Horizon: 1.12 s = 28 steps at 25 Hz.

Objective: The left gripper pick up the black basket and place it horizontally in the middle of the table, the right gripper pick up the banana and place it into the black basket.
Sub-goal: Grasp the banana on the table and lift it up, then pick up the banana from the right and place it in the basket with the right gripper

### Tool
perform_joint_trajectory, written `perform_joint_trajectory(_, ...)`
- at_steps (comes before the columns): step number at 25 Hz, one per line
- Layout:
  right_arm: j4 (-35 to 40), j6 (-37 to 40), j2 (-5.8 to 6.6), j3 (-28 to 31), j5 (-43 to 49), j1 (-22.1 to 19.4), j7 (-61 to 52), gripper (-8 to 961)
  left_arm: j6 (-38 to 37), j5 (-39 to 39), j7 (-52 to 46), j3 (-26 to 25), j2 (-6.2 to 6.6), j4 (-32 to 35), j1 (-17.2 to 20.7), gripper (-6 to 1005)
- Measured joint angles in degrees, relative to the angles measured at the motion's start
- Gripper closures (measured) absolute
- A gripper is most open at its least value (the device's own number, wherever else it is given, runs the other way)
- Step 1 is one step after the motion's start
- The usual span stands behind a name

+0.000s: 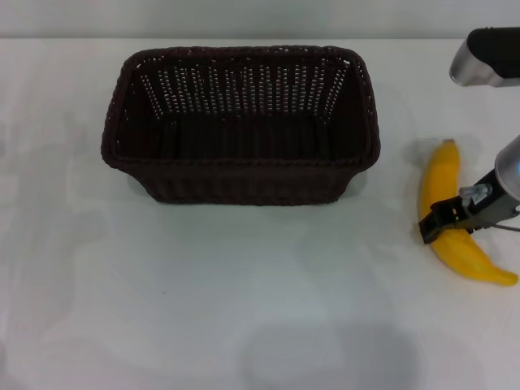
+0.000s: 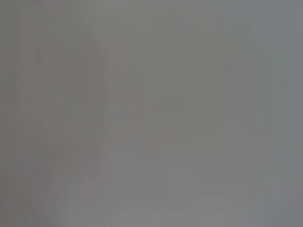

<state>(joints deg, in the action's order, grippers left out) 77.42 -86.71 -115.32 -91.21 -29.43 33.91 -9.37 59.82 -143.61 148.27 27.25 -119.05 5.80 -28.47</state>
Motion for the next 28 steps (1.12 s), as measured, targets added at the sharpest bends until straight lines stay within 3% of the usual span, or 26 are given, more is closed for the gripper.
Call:
perform_joint_trajectory(3,1.01,-0.5,0.12,1.13,0.3,-0.24,2.04,450,-0.23,0.0,0.0,0.03,0.02,0.12,0.17,297)
perform_joint_trajectory(16,7.62,-0.83,0.2,16.99,6.52,-1.11,15.7,467,-0.24,-0.39,0.0,-0.34,0.06,0.44,0.53,298)
perform_joint_trajectory(22,9.21,0.74,0.13,17.2,-0.92,5.82,29.72,465,0.96,-0.46,-0.73,-0.36,-0.11,0.16,0.83,298)
perform_joint_trajectory(28,5.66,7.58,-0.19,12.16,-6.21,12.22,42.21,464,1.09,-0.45,-0.73,-0.36,-0.12,0.35,1.0,299)
